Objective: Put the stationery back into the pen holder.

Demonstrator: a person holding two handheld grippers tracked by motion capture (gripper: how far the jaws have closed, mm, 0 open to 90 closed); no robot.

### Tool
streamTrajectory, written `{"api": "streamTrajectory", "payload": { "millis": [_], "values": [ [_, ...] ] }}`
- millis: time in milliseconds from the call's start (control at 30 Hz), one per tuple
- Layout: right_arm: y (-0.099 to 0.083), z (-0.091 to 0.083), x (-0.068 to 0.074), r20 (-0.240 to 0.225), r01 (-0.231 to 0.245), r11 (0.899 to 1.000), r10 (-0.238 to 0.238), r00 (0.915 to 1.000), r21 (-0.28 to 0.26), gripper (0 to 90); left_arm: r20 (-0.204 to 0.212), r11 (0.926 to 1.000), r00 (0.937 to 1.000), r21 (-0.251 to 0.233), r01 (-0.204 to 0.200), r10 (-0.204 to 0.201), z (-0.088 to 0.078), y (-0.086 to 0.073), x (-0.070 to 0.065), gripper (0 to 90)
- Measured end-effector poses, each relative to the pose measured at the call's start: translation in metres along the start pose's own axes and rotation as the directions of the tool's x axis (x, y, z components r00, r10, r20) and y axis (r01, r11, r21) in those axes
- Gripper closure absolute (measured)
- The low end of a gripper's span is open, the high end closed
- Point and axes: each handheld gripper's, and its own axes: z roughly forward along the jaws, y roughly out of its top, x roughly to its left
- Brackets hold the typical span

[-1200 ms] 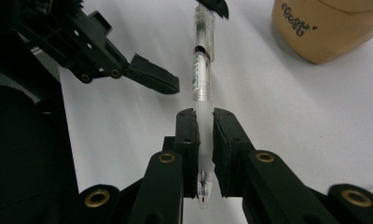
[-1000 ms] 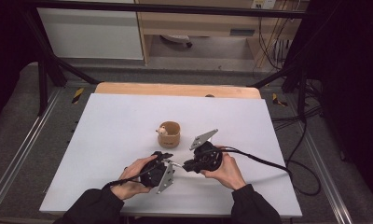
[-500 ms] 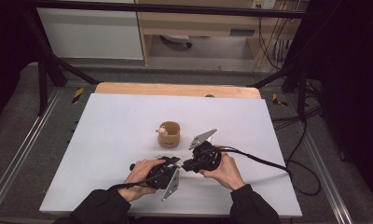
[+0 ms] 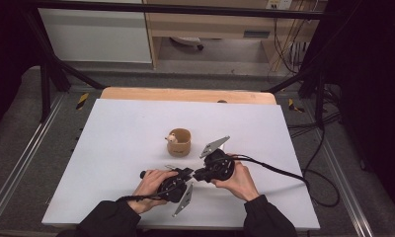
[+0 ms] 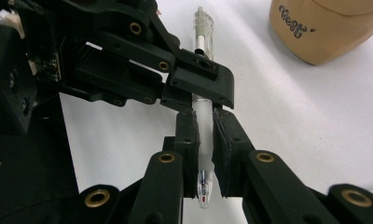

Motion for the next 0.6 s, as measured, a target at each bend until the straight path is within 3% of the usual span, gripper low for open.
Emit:
{"api": "streamTrajectory", "payload": {
  "millis": [100, 133, 300, 400, 600],
  "values": [
    [0.0, 0.0, 0.0, 0.001, -0.001, 1.0, 0.001, 1.0, 0.001, 80.9, 0.003, 0.9999, 1.0, -0.012, 0.006, -0.006, 0.001, 0.0, -0.001, 78.6],
    [0.0, 0.0, 0.0, 0.001, -0.002, 1.0, 0.002, 1.0, 0.001, 80.8, 0.003, 0.9999, 0.9999, 0.002, -0.011, 0.011, 0.0, 0.0, 0.0, 78.7],
    [-0.001, -0.001, 0.0, 0.005, -0.006, 1.0, 0.006, 1.0, -0.021, 79.3, 0.005, 0.9999, 1.0, 0.012, -0.004, 0.004, -0.001, 0.0, 0.002, 78.7],
    [-0.001, -0.005, -0.001, -0.009, -0.015, 0.999, 0.015, 0.9998, -0.039, 72.7, 0.017, 0.9997, 0.9998, 0.024, 0.003, -0.004, 0.0, -0.002, 0.001, 78.8],
    [-0.008, -0.021, -0.005, 0.028, -0.034, 0.993, 0.037, 0.9989, -0.113, 57.3, 0.027, 0.998, 0.9985, 0.043, 0.047, -0.049, 0.0, -0.007, 0.001, 78.7]
  ]
}}
